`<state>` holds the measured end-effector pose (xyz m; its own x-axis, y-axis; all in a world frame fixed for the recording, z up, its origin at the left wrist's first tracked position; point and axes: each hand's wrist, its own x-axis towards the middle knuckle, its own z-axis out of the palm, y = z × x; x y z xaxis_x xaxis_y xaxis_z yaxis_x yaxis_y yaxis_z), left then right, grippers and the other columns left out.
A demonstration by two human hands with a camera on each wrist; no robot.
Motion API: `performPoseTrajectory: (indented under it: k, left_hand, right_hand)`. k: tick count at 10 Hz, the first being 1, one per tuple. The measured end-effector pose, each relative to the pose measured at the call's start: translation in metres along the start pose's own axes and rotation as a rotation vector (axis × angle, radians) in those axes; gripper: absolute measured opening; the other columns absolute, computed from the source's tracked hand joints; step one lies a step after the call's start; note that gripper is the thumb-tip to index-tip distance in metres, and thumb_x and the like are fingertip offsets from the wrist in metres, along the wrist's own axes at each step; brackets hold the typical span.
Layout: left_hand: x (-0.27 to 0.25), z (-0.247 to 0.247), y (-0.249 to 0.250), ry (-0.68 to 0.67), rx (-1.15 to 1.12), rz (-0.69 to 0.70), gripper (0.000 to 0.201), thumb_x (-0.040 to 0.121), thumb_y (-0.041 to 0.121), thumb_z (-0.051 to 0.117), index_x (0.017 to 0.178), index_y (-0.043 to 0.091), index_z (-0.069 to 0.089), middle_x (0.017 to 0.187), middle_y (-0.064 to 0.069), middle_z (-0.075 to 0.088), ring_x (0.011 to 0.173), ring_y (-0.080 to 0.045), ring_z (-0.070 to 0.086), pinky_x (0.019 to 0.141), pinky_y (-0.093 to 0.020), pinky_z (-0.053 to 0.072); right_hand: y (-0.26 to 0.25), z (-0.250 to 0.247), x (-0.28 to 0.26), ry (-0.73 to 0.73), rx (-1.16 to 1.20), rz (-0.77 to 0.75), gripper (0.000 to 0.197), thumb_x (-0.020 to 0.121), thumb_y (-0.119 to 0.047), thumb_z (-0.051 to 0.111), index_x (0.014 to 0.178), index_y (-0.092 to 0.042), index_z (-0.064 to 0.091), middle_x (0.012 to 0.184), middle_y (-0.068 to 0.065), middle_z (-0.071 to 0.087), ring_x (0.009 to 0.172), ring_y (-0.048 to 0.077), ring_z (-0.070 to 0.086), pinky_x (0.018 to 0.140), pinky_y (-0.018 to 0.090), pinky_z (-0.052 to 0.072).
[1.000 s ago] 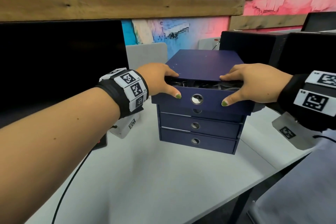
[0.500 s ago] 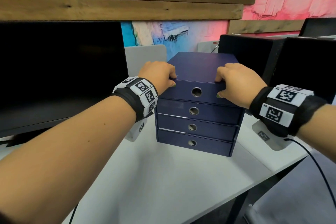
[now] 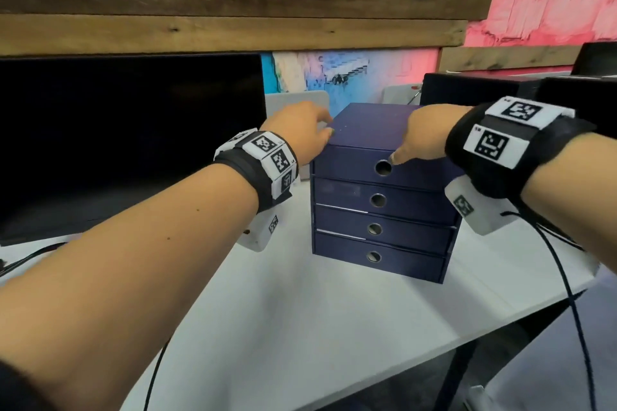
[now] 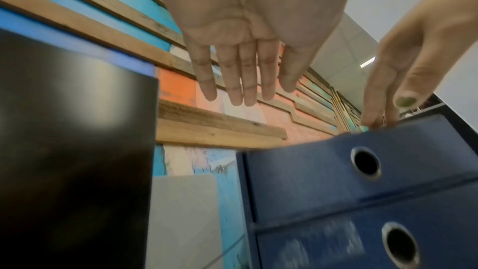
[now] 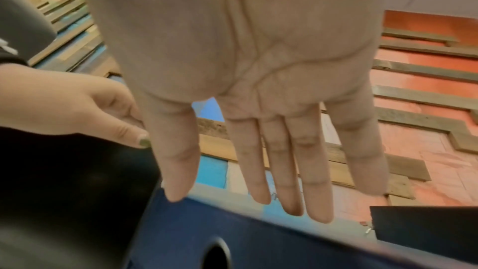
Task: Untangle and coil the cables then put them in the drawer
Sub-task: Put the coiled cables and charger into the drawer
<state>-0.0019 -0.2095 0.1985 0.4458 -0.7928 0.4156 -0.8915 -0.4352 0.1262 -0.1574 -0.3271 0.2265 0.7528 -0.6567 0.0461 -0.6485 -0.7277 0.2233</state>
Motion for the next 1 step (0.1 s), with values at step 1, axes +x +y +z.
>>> performPoseTrajectory:
  k: [1]
  left_hand:
    - [-0.0008,-0.049,-0.0045,0.171,-0.101,-0.069,0.035,0.097,0.032,0.047,0.129,0.023,0.057,0.131,-0.001,0.058,0.117,-0.021,0.055,0.097,-0.033,0.044]
  right_hand:
    - [-0.0142,-0.0377,-0.0069,0.063,0.13,-0.039,0.059,0.087,-0.053,0.058,0.119,-0.004,0.059,0.118,0.012,0.061,0.108,0.03,0.055,0.09,0.034,0.041]
